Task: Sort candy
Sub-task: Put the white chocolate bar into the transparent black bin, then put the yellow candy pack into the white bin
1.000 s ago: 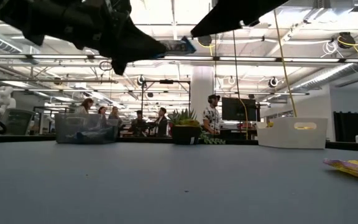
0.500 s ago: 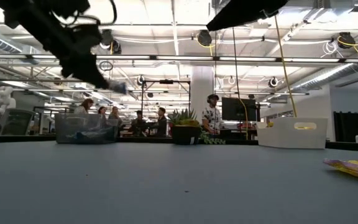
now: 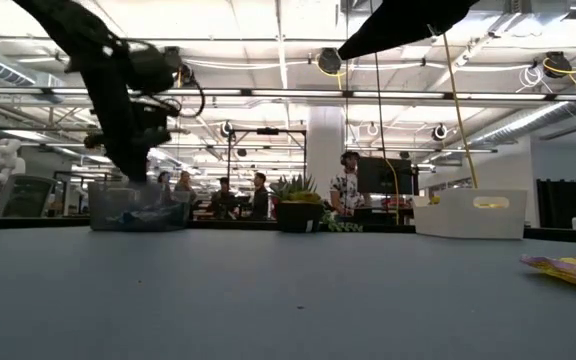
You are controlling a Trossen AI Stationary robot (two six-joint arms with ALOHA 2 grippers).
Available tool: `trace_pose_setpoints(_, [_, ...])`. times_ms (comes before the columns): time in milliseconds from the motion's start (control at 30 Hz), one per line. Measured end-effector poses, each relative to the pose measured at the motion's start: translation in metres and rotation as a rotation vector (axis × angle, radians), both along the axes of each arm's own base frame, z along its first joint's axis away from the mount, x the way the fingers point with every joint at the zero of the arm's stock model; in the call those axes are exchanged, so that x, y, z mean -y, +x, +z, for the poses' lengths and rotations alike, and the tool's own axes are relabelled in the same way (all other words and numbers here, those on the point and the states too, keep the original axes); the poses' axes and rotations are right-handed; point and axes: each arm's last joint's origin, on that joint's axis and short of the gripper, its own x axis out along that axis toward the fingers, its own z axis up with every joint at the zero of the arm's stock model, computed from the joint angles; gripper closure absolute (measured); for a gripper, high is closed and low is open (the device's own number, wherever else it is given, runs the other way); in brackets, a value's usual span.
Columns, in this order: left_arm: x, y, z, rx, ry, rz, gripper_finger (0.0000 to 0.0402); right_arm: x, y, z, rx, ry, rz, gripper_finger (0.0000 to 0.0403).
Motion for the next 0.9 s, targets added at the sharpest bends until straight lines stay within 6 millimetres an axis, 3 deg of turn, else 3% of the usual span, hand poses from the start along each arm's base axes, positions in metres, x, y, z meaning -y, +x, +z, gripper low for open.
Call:
trace_pose_setpoints(233, [-0.027, -0.007, -0.023, -0.108, -0.078, 0.079, 0.0367, 0.0, -0.001, -0.001, -0.002, 0.013, -0.009, 0.0333])
trace_pose_setpoints(433, [-0.023, -0.004, -0.021, -0.159, -0.033, 0.012, 0.0287, 0.0, -0.001, -0.002, -0.006, 0.016, -0.012, 0.0333])
trace_pose_setpoints(667, [0.005, 0.006, 0.006, -0.072, 0.091, -0.093, 0.0209, 0.001, -0.006, -0.01, -0.074, 0.14, 0.005, 0.0332])
trace_pose_setpoints(900, [0.054, 0.018, 0.023, 0.209, 0.226, -0.256, 0.02, -0.008, -0.017, -0.023, -0.241, 0.456, 0.075, 0.0332])
